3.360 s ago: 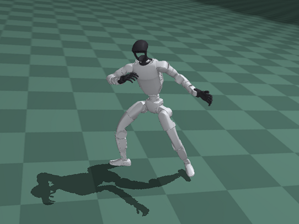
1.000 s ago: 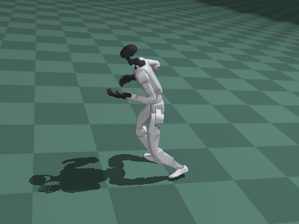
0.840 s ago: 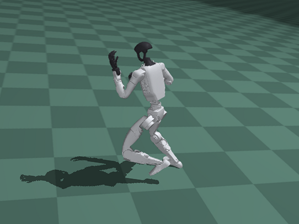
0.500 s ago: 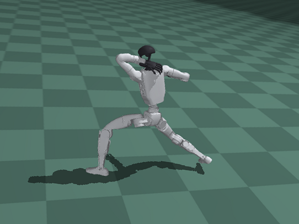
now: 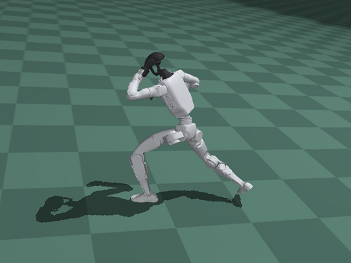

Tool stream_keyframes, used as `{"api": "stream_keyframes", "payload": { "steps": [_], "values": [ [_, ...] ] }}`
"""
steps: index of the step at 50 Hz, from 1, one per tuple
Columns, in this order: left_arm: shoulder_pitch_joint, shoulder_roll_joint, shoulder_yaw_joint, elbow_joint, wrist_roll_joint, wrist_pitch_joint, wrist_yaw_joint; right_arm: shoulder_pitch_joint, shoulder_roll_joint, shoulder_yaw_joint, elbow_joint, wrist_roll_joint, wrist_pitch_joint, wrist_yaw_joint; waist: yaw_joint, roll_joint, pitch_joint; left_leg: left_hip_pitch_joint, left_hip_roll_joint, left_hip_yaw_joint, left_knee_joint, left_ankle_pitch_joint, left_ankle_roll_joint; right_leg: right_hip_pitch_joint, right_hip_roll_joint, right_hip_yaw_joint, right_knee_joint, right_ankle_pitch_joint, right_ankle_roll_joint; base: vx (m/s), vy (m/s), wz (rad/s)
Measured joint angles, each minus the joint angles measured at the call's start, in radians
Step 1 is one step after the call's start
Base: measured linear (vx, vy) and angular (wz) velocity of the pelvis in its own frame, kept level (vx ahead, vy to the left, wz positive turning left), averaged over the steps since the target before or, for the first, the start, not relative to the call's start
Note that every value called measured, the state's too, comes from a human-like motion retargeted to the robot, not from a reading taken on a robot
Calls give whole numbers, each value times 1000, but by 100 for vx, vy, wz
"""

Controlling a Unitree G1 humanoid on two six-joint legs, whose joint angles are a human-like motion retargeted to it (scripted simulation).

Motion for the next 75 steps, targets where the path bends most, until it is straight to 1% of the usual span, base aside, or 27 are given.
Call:
{"api": "stream_keyframes", "payload": {
  "steps": [5,8,10,15,17,20,22,25,26,28,31,35,38,40,43,45,47,49,51,55,57,61,65,68,70,73,75],
  "values": [
    [869,-22,583,52,23,21,-20,5,-49,-102,23,-204,5,-70,7,-6,20,67,32,351,-152,33,45,1,56,-5,-118,142,18,3,2,115],
    [1451,-193,898,24,48,52,-51,-35,-110,-160,-16,-260,23,-80,62,-18,32,104,-41,410,-282,-22,62,17,66,-45,-206,232,41,19,6,70],
    [1704,-342,952,13,-9,72,-90,-115,-137,-175,-45,-291,40,-91,128,-42,55,107,-81,385,-324,-44,73,46,80,-87,-256,284,41,31,4,71],
    [2079,-724,891,8,-82,159,-169,-468,-277,-146,-56,-417,138,-115,389,-89,96,123,-186,326,-434,-52,78,119,161,-202,-375,392,59,40,5,113],
    [2205,-837,903,10,-129,209,-222,-784,-394,8,45,-442,204,-62,514,-102,106,134,-239,314,-493,-53,80,101,192,-187,-375,425,88,38,9,131],
    [2338,-916,963,59,-173,249,-299,-1611,-441,681,521,-506,271,-88,659,-105,124,166,-318,299,-586,-54,71,45,216,-156,-312,415,117,32,9,128],
    [2331,-917,952,110,-110,246,-305,-2068,-271,1154,1076,-515,312,-115,722,-45,130,212,-354,289,-645,-61,68,18,216,-183,-251,318,104,29,10,101],
    [2189,-869,868,144,54,260,-267,-2216,-114,1246,1675,-483,354,68,812,77,130,304,-381,258,-711,-68,65,9,179,-328,-159,114,26,32,13,81],
    [2120,-876,838,139,109,264,-241,-2217,-115,1199,1690,-446,352,53,808,123,111,336,-386,235,-724,-67,69,11,170,-369,-132,65,-5,36,16,91],
    [1970,-898,775,126,235,270,-151,-2146,-147,1085,1545,-363,327,-48,755,201,62,405,-398,176,-740,-70,82,10,170,-392,-81,-14,-51,39,17,115],
    [1695,-883,638,128,429,305,39,-1815,-168,870,1101,-326,296,-264,575,263,-39,527,-406,85,-753,-89,116,-43,212,-270,-4,-106,-78,43,16,112],
    [1156,-660,421,294,650,475,152,-1181,6,433,606,-358,268,-276,229,286,-163,689,-384,-3,-787,-104,149,-186,293,-86,91,-190,-121,43,8,82],
    [528,-509,-6,840,809,576,139,-759,112,198,340,-274,163,-227,-99,315,-171,779,-352,-126,-775,-116,126,-230,372,-77,87,-234,-134,33,0,168],
    [180,-589,-368,1404,899,637,131,-523,141,110,230,-166,113,-250,-307,324,-159,809,-339,-222,-755,-133,119,-258,408,-109,43,-228,-123,28,-1,207],
    [9,-754,-597,2087,978,634,6,-226,149,36,160,-45,61,-270,-542,314,-118,850,-328,-316,-736,-162,117,-322,451,-126,-88,-181,-79,25,-2,140],
    [-14,-705,-615,2153,1038,595,8,-46,131,-38,145,6,25,-262,-623,291,-94,888,-319,-320,-735,-182,118,-383,486,-100,-199,-157,-50,25,-6,-1],
    [28,-572,-586,1958,1021,551,143,135,121,-132,147,47,3,-245,-631,268,-85,940,-315,-275,-739,-206,120,-444,522,-89,-315,-112,-28,29,-8,-100],
    [143,-483,-463,1743,922,510,272,274,135,-197,178,64,5,-204,-613,246,-87,995,-326,-224,-743,-232,123,-484,550,-118,-429,-46,-5,34,-8,-109],
    [340,-466,-242,1545,758,451,327,363,157,-236,225,72,18,-159,-603,234,-93,1044,-342,-202,-737,-256,126,-492,573,-159,-543,20,21,39,-5,-36],
    [799,-637,252,1192,369,298,268,378,231,-227,329,85,37,-169,-635,228,-84,1121,-368,-254,-701,-295,105,-454,585,-208,-718,101,71,42,-4,86],
    [956,-755,373,1085,324,266,250,331,284,-204,364,71,34,-199,-642,218,-63,1163,-383,-295,-695,-311,88,-430,565,-235,-750,103,88,42,-6,136],
    [1134,-956,428,956,353,265,265,176,400,-123,396,61,37,-285,-580,207,12,1226,-415,-376,-674,-359,91,-390,513,-267,-751,46,94,39,-10,124],
    [1183,-1032,381,873,363,296,200,-24,398,-50,388,70,28,-365,-457,237,81,1217,-438,-442,-618,-411,109,-374,482,-273,-697,-35,70,35,-17,103],
    [1136,-1041,321,904,387,317,174,-225,291,-3,426,158,4,-374,-412,286,8,1203,-434,-496,-656,-432,103,-408,499,-189,-685,62,48,48,-26,95],
    [1076,-1029,273,970,398,333,194,-411,221,59,502,203,5,-387,-410,317,-102,1222,-407,-520,-725,-406,84,-436,525,-150,-677,166,17,66,-38,50],
    [958,-905,162,1125,475,360,189,-777,237,230,749,162,18,-414,-454,306,-247,1291,-381,-512,-711,-201,59,-381,557,-125,-611,151,-36,82,-49,-21],
    [887,-768,50,1215,557,363,182,-1006,315,356,974,111,30,-445,-458,257,-308,1241,-421,-459,-441,-14,67,-299,574,-67,-569,91,-71,84,-50,-125]
  ]
}}
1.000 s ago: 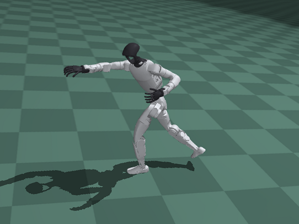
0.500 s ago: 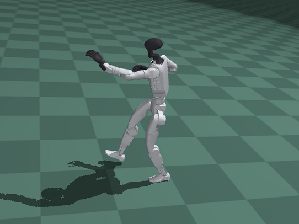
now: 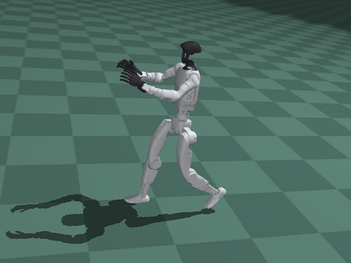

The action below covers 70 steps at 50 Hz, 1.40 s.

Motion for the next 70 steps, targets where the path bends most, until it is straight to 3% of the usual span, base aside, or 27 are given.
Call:
{"api": "stream_keyframes", "payload": {
  "steps": [2,5,7,9,11,13,15,16,20,22,24,30,35,40,43,46,50,53,55,56,58,59,60,62,64,68,70],
  "values": [
    [-33,133,-107,14,56,-17,42,-166,64,112,186,-1,9,-28,51,-37,-56,-194,-51,97,423,110,4,46,23,88,24,-31,-23,76,-39,-210],
    [81,321,-83,-144,137,-45,116,-177,41,124,130,-50,17,-23,207,-116,-53,-450,-80,312,946,115,41,167,14,241,34,-69,-7,74,-26,-267],
    [335,426,114,-364,178,-61,144,57,-51,-48,-214,-170,23,31,349,-165,-6,-624,2,457,1223,60,99,247,-11,338,25,-90,53,69,-19,-287],
    [690,470,386,-583,198,-88,169,427,-109,-311,-624,-280,-5,100,490,-191,48,-838,105,537,1431,25,93,306,-36,420,1,-100,137,62,-10,-291],
    [1092,430,680,-756,173,-131,160,828,-81,-588,-959,-342,-61,143,622,-175,129,-1038,172,532,1547,6,-7,409,-53,495,-58,-83,211,58,5,-317],
    [1437,318,920,-868,51,-192,72,1123,-5,-796,-1140,-332,-104,170,709,-119,222,-1180,213,459,1584,-7,-133,589,-69,549,-174,-16,229,55,20,-290],
    [1650,188,1055,-928,-105,-225,-48,1259,42,-911,-1193,-287,-110,217,724,-80,296,-1268,257,423,1564,-15,-155,728,-114,572,-199,3,229,49,36,-202],
    [1692,155,1089,-932,-106,-206,-57,1263,28,-937,-1197,-222,-101,238,739,-99,303,-1332,277,404,1550,-14,-155,751,-155,586,-196,-14,229,44,30,-189],
    [1649,114,1092,-948,-102,-167,-39,1149,-57,-856,-1187,-229,-66,234,795,-144,265,-1455,353,388,1494,-60,-155,745,-371,687,-177,-102,227,34,35,-196],
    [1523,137,1027,-917,-70,-146,-30,1030,-79,-738,-1151,-275,-53,217,818,-132,222,-1452,373,384,1477,-88,-155,716,-442,694,-182,-153,187,24,35,-145],
    [1382,126,936,-863,-71,-150,-37,907,-66,-613,-1088,-363,-43,195,803,-71,200,-1384,374,377,1451,-118,-155,694,-450,656,-130,-204,156,16,30,-105],
    [1054,-4,684,-779,-309,-198,41,694,62,-402,-942,-383,-14,170,555,114,207,-1111,328,313,1274,-136,-155,655,-226,602,186,-350,95,20,16,25],
    [955,-162,597,-844,-673,-182,-139,881,139,-516,-1006,-317,-12,247,319,265,227,-876,340,413,902,-157,-84,656,-62,512,290,-472,50,32,24,134],
    [1073,-345,554,-1011,-1120,-135,-392,1059,222,-620,-1035,-325,35,397,324,270,264,-588,284,651,304,-202,-4,664,-27,447,323,-573,4,41,19,74],
    [1133,-386,474,-1050,-1340,-90,-480,1023,208,-561,-1044,-372,51,386,392,266,258,-511,181,669,-70,-199,40,702,9,365,278,-595,12,47,15,147],
    [1192,-374,397,-1069,-1470,-40,-542,928,164,-488,-1033,-448,68,370,502,263,221,-462,102,630,-404,-148,30,769,84,289,164,-578,16,55,4,172],
    [1256,-328,394,-1059,-1490,30,-607,697,37,-461,-949,-538,122,454,720,187,166,-470,39,504,-654,134,-4,811,175,257,41,-540,-5,59,-10,116],
    [1266,-319,441,-1011,-1484,58,-635,346,-194,-367,-725,-647,211,540,939,83,201,-548,24,475,-624,292,8,776,158,269,31,-533,-14,56,-13,8],
    [1259,-321,463,-969,-1514,41,-658,-7,-380,-136,-410,-711,274,477,1091,32,252,-613,36,520,-537,265,20,733,116,277,47,-538,-1,52,-6,-73],
    [1258,-321,467,-951,-1547,24,-676,-235,-422,75,-162,-713,303,402,1156,22,274,-635,50,551,-502,235,24,708,92,270,60,-540,11,49,1,-110],
    [1261,-305,470,-926,-1607,0,-716,-619,-402,446,376,-693,345,298,1272,15,299,-665,82,612,-457,183,21,654,36,212,87,-543,35,46,8,-134],
    [1267,-296,472,-927,-1618,11,-730,-729,-367,552,585,-670,355,342,1316,19,296,-673,101,636,-445,164,18,629,1,136,96,-545,39,43,14,-142],
    [1275,-289,475,-935,-1620,31,-740,-807,-333,624,758,-644,363,429,1355,28,287,-678,122,658,-436,149,15,607,-36,43,103,-546,39,41,18,-139],
    [1271,-273,520,-968,-1520,49,-727,-857,-284,555,860,-611,361,451,1379,57,242,-674,170,686,-431,131,-4,586,-113,-208,104,-545,22,38,22,-130],
    [1231,-259,572,-1029,-1320,21,-658,-805,-280,474,659,-587,342,366,1334,85,197,-651,200,704,-443,120,-13,568,-159,-351,85,-494,17,35,27,-102],
    [956,-101,595,-1128,-659,-80,-381,-466,-211,239,36,-548,270,203,1111,117,126,-591,236,738,-433,87,-36,464,-185,-206,87,-258,85,32,23,-68],
    [712,75,566,-1084,-358,-51,-249,-234,-143,92,-211,-540,222,234,955,132,90,-573,250,738,-432,80,-36,419,-179,-120,134,-173,108,27,14,-16]
  ]
}}
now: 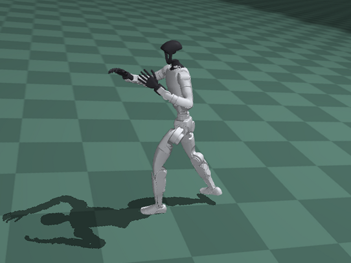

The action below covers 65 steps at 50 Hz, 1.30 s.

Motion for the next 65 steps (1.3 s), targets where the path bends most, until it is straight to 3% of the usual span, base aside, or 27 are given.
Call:
{"api": "stream_keyframes", "payload": {
  "steps": [2,4,5,7,9,10,11,14,17,20,22,29,32,35,37,39,40,42,45,47,48,50,53,58,63,65],
  "values": [
    [-353,199,-151,210,275,70,89,255,53,-140,-195,33,-66,55,-179,21,-18,8,-1,-28,-14,8,-12,6,19,36,17,51,20,21,10,59],
    [-810,319,-471,625,523,148,157,487,73,-235,-331,98,-119,52,-357,46,-17,-7,-9,-76,-10,12,-17,40,46,50,-15,96,37,13,6,118],
    [-1055,338,-671,889,643,190,184,591,76,-269,-378,135,-141,28,-440,58,-11,-22,-15,-101,-4,13,-15,56,59,57,-37,115,44,6,5,127],
    [-1416,259,-1030,1477,878,253,144,755,82,-322,-421,198,-176,-30,-581,73,29,-55,-25,-135,10,12,-3,62,75,100,-57,134,52,1,4,98],
    [-1592,204,-1197,1881,997,251,51,880,93,-363,-428,216,-192,-61,-688,76,87,-84,-27,-144,30,9,11,45,77,169,-59,138,63,-1,2,22],
    [-1649,210,-1229,1995,1022,238,23,933,97,-386,-425,216,-199,-71,-729,73,120,-97,-25,-140,42,6,17,32,74,209,-58,137,71,-6,3,-45],
    [-1688,262,-1243,1978,1017,229,60,977,101,-413,-419,214,-207,-87,-751,64,152,-109,-15,-122,61,4,20,18,66,242,-62,137,81,-7,2,-76],
    [-1762,431,-1276,1790,945,208,247,1073,119,-486,-392,212,-215,-141,-780,47,233,-153,32,-13,142,11,21,-16,41,290,-101,136,97,-8,1,-91],
    [-1777,497,-1272,1669,888,211,351,1098,125,-523,-376,174,-193,-164,-782,62,276,-202,97,183,224,18,7,-42,36,235,-143,117,76,-8,2,-20],
    [-1776,486,-1245,1626,818,221,310,1024,76,-529,-406,131,-167,-177,-772,88,293,-229,92,306,200,-23,27,-75,37,155,-155,75,43,-5,7,22],
    [-1777,452,-1223,1606,697,223,317,893,22,-514,-413,101,-130,-194,-746,78,304,-200,-25,309,2,-24,30,-113,7,144,-135,47,41,0,6,12],
    [-1652,230,-1122,1550,698,226,257,297,-30,-343,-290,81,-74,-311,-604,118,283,-192,27,229,109,-163,59,-158,66,165,86,21,-64,17,3,41],
    [-1533,43,-1085,1600,784,241,305,-2,-73,-166,-57,106,-55,-380,-559,176,227,-115,-28,157,54,-179,68,-256,136,267,447,19,-114,36,10,159],
    [-1357,-221,-1019,1742,748,246,389,-222,-85,77,296,125,-65,-414,-548,249,133,-3,-102,45,-39,-160,102,-429,258,332,993,-101,-179,42,6,220],
    [-1202,-385,-924,1811,621,236,409,-219,-92,178,456,149,-94,-364,-561,322,68,86,-99,-52,-83,-142,86,-555,283,242,1351,-205,-263,46,3,229],
    [-1012,-478,-802,1760,573,216,411,-84,-133,158,456,147,-136,-323,-608,394,16,172,-70,-164,-118,-124,52,-689,280,128,1659,-264,-313,47,1,256],
    [-901,-501,-738,1689,584,204,416,19,-165,114,407,134,-157,-322,-642,427,-10,206,-52,-226,-132,-114,34,-766,278,75,1796,-271,-314,46,-2,278],
    [-634,-458,-638,1386,713,184,451,365,-249,-125,115,95,-206,-341,-720,457,-42,248,-16,-331,-152,-88,-22,-973,279,6,1999,-203,-228,46,-9,296],
    [-236,-271,-545,840,866,115,485,1027,-214,-643,-418,34,-286,-325,-882,461,40,328,76,-510,-135,-76,-105,-1229,253,-82,2150,-84,-14,46,-30,304],
    [7,-140,-429,563,834,65,520,1412,-69,-933,-700,39,-344,-306,-936,455,115,455,120,-547,-248,-91,35,-1395,193,-78,2168,-41,82,48,-43,233],
    [142,-78,-350,464,803,36,523,1572,49,-1025,-817,130,-404,-277,-963,442,150,513,144,-565,-282,-88,57,-1454,162,-63,2155,-43,107,51,-42,205],
    [407,-7,-174,346,698,-7,478,1824,247,-1149,-937,169,-427,-245,-1013,419,201,597,195,-598,-296,-96,69,-1532,98,-25,2092,-86,120,53,-37,182],
    [629,-23,-14,291,608,-26,413,1986,356,-1222,-950,120,-383,-200,-1054,381,195,642,259,-639,-260,-126,59,-1560,-23,0,1927,-167,87,44,-28,133],
    [565,-51,-49,263,710,-39,427,1821,181,-1198,-896,76,-367,-196,-989,289,75,703,288,-654,-315,-159,28,-1451,-159,-68,1523,-190,37,27,-24,45],
    [331,-79,-196,332,704,-63,246,1537,66,-1051,-756,21,-323,-195,-815,148,-49,702,187,-664,-326,-214,9,-1186,-143,-144,923,-152,43,24,-23,1],
    [296,-135,-213,339,584,-69,69,1494,83,-1028,-759,8,-313,-148,-807,57,-11,686,98,-769,-239,-192,-119,-944,-177,-135,615,-179,59,38,-23,176]
  ]
}}
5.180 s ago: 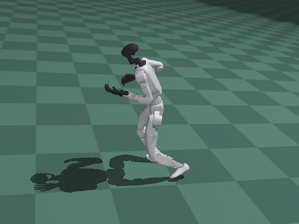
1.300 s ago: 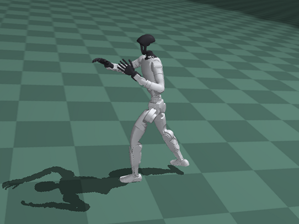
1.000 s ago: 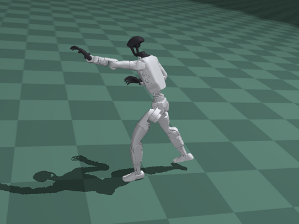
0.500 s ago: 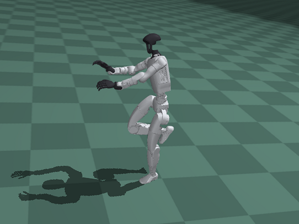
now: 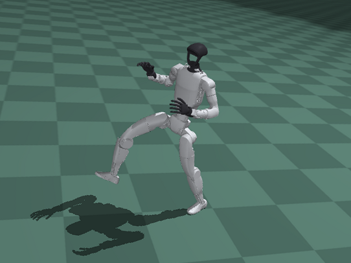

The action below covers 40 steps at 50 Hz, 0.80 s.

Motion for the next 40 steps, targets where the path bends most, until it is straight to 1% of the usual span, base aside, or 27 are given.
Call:
{"api": "stream_keyframes", "payload": {
  "steps": [1,2,3,4,5,7,8,10,12,13,15,17,18,20,23,25,27,28,30,31,32,33,34,35,37,38,40],
  "values": [
    [-4,-24,19,-16,-111,21,-41,-15,13,-2,-20,-6,19,17,8,-60,50,26,-75,-43,20,6,0,141,-43,12,-169,-11,10,45,-25,213],
    [-5,-44,40,-36,-231,39,-66,-31,30,-4,-43,-8,38,34,21,-105,97,46,-124,-81,37,3,0,278,-66,9,-339,-21,16,48,-39,176],
    [-1,-58,66,-61,-368,51,-62,-50,55,-5,-71,-5,58,50,46,-122,137,55,-122,-106,47,-19,0,409,-46,-23,-511,-27,12,48,-58,136],
    [9,-73,84,-80,-503,50,-66,-72,78,-7,-92,0,72,62,80,-131,162,45,-107,-125,62,-55,4,496,-14,-43,-635,-38,15,47,-73,101],
    [22,-88,98,-96,-637,42,-74,-95,101,-8,-111,7,85,72,117,-135,178,24,-85,-142,80,-99,10,561,25,-56,-736,-52,22,45,-72,77],
    [83,-132,106,-125,-928,20,-153,-134,127,-3,-136,6,99,61,203,-155,208,-17,-95,-167,116,-167,46,608,46,-21,-821,-48,38,40,-65,53],
    [120,-152,111,-137,-1072,14,-205,-154,132,6,-142,4,105,47,249,-159,226,-36,-106,-173,141,-192,67,613,47,6,-849,1,43,34,-59,23],
    [196,-191,153,-157,-1292,-13,-285,-206,108,53,-139,20,112,4,322,-161,263,-74,-135,-163,208,-226,117,584,34,74,-893,221,62,29,-57,-20],
    [309,-203,171,-220,-1373,-13,-355,-162,99,73,-179,53,86,1,403,-94,259,-98,-92,-121,260,-236,132,524,87,128,-893,446,62,28,-59,-70],
    [327,-220,186,-241,-1412,-6,-371,-163,87,86,-180,77,76,-3,413,-70,266,-105,-88,-108,275,-226,139,500,97,150,-886,497,62,30,-47,-69],
    [276,-254,195,-256,-1453,-8,-375,-194,74,123,-141,111,60,-8,391,-34,284,-116,-103,-99,290,-182,145,464,101,190,-870,498,50,32,-35,-68],
    [189,-253,202,-300,-1315,-27,-338,-194,99,185,-101,141,31,18,309,12,272,-117,-68,-72,282,-104,119,431,164,209,-844,447,-4,34,-36,-92],
    [131,-230,209,-329,-1200,-43,-298,-182,117,220,-88,158,17,42,249,25,261,-117,-56,-51,274,-57,106,420,190,218,-845,437,-23,36,-34,-97],
    [-18,-132,216,-382,-932,-54,-194,-147,142,286,-74,196,-4,88,107,31,231,-111,-43,14,247,35,83,408,230,233,-872,442,-44,38,-29,-93],
    [-354,135,133,-386,-578,0,-21,-79,129,343,-73,266,-17,125,-116,9,164,-93,-41,142,178,169,44,384,266,251,-910,457,-48,36,-25,-79],
    [-698,304,-9,-280,-422,73,18,-36,89,343,-70,303,-13,133,-249,0,127,-89,-40,204,144,246,15,364,282,257,-908,449,-54,31,-19,-43],
    [-1216,360,-278,72,-250,156,17,-3,37,300,-49,354,-27,123,-362,-7,109,-106,-46,211,136,302,0,349,277,254,-892,428,-62,25,-10,11],
    [-1479,332,-436,329,-136,192,40,9,9,273,-35,372,-37,108,-416,-13,106,-119,-53,197,137,325,0,346,265,249,-884,414,-63,22,-5,47],
    [-1916,198,-727,950,113,299,125,5,-46,216,-17,364,-38,96,-522,-15,151,-132,-50,151,145,357,0,367,253,226,-875,385,-69,21,-3,61],
    [-2021,107,-822,1257,199,326,94,8,-69,199,-21,354,-42,87,-569,-6,149,-150,-50,129,150,374,0,365,251,216,-878,378,-72,21,-4,47],
    [-2108,35,-898,1510,263,338,34,10,-88,181,-30,344,-42,89,-611,0,151,-163,-54,113,151,394,0,364,247,211,-883,374,-74,21,-2,20],
    [-2159,2,-936,1658,282,320,-83,9,-100,161,-50,336,-34,113,-644,0,157,-166,-66,106,144,418,0,365,241,215,-892,374,-74,20,-1,-11],
    [-2189,12,-970,1686,289,296,-148,17,-101,140,-77,332,-31,128,-663,-4,162,-161,-80,105,132,446,0,366,239,225,-901,377,-76,19,0,-43],
    [-2208,43,-1001,1654,288,270,-188,29,-95,117,-106,330,-30,139,-675,-9,166,-152,-95,107,119,475,0,367,238,238,-910,382,-78,19,-3,-73],
    [-2195,191,-1014,1339,268,259,-2,47,-48,116,-171,312,-38,80,-661,-21,175,-119,-122,109,89,539,0,378,244,271,-921,385,-86,19,-5,-89],
    [-2158,252,-971,1162,237,263,132,36,-22,137,-190,283,-39,40,-647,-29,172,-104,-140,104,76,572,0,383,240,287,-919,381,-87,19,-1,-69],
    [-1989,329,-791,812,150,234,298,-63,15,206,-201,204,-35,-17,-613,-39,162,-86,-180,87,64,634,0,397,218,308,-903,364,-92,19,7,-28]
  ]
}}
